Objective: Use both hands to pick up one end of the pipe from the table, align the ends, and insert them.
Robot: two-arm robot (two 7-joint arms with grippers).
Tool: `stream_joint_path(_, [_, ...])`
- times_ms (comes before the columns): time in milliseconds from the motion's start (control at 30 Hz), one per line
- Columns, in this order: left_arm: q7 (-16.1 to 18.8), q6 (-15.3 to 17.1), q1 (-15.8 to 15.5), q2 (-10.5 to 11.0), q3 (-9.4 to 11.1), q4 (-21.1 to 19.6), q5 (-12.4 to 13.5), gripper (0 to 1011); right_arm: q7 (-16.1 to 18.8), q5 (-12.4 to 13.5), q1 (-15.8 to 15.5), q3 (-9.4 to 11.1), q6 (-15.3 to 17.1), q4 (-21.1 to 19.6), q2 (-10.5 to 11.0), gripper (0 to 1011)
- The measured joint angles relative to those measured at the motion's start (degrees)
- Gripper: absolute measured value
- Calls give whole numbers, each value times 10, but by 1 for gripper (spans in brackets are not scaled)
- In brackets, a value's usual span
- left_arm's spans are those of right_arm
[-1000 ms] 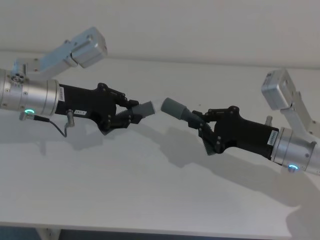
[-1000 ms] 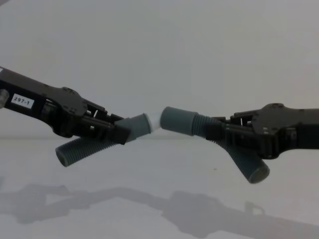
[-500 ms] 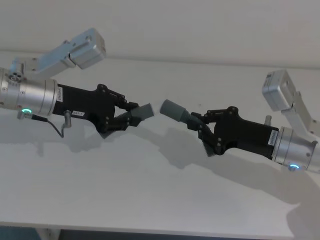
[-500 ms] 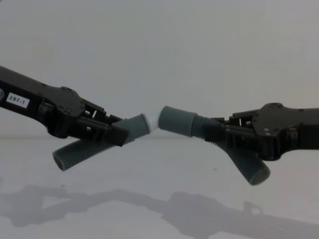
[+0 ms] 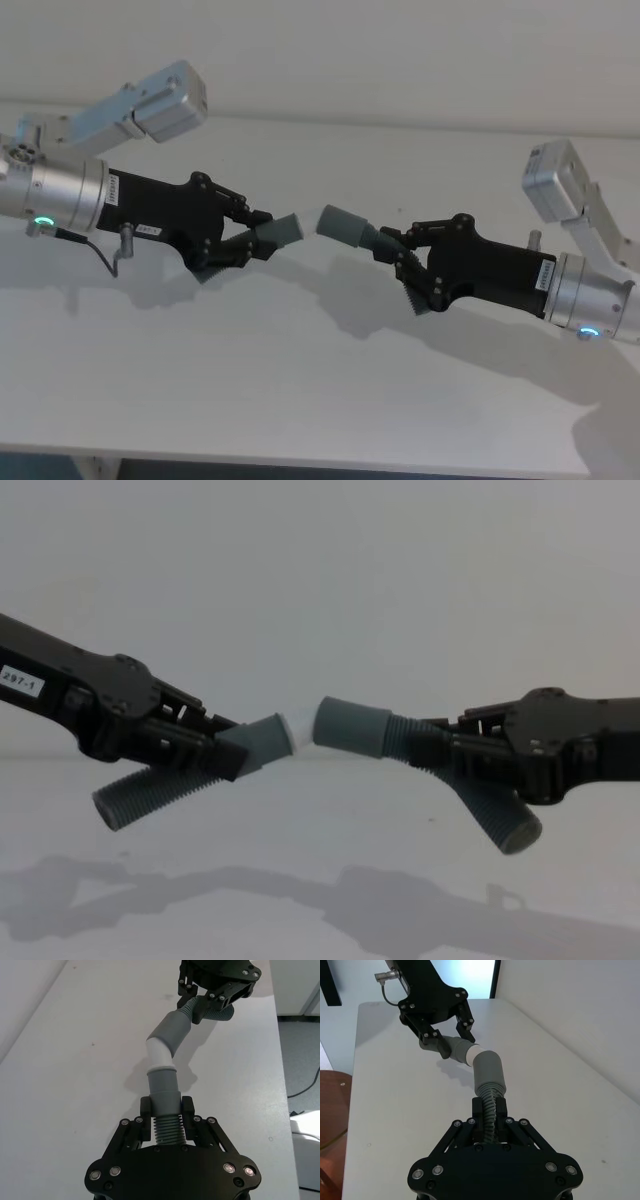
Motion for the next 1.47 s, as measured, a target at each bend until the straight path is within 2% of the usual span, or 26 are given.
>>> stream_joint_path(1467, [-7, -3, -7, 8, 8, 0, 5, 347, 2, 2, 5, -5, -1, 2, 4, 145])
